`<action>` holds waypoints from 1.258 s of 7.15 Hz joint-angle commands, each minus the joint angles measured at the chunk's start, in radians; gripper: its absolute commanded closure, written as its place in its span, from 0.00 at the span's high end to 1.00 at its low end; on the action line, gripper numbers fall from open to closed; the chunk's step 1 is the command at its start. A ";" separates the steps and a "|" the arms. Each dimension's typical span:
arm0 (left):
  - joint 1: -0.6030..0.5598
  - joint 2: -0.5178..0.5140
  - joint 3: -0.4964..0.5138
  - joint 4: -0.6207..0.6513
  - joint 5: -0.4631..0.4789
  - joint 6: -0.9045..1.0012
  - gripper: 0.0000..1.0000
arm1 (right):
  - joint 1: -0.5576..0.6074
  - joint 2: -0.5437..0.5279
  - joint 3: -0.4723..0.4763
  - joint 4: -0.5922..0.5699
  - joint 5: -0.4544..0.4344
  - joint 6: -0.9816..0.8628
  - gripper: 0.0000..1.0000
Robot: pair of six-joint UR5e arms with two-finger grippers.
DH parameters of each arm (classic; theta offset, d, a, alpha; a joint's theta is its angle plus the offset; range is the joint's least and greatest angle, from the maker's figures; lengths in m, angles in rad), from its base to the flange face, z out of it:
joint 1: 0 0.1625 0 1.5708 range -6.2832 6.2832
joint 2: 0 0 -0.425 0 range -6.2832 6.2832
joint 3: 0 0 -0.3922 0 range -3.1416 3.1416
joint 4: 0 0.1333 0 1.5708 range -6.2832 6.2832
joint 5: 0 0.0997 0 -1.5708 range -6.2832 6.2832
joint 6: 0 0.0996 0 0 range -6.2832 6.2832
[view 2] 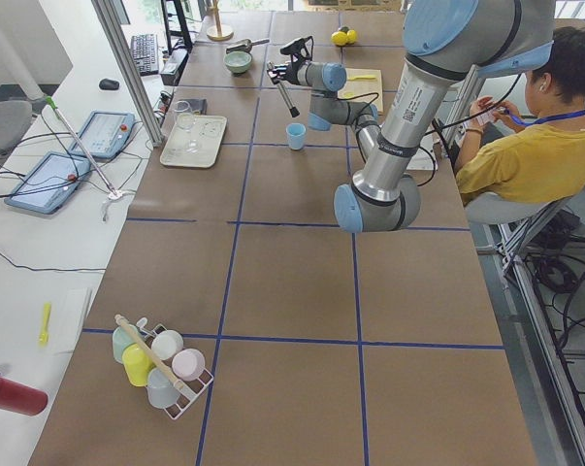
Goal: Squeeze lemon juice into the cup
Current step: 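Lift the muddler out of the cup and carry it back toward its spot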
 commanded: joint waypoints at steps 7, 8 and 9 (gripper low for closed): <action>-0.254 0.301 -0.078 0.798 -0.395 -0.107 0.00 | 0.008 0.009 -0.027 0.002 -0.003 0.004 1.00; -0.273 0.375 -0.073 0.798 -0.395 -0.109 0.00 | 0.008 0.009 -0.027 0.002 -0.003 0.004 1.00; -0.296 0.419 -0.067 0.798 -0.395 -0.120 0.00 | 0.008 0.009 -0.027 0.002 -0.004 0.002 1.00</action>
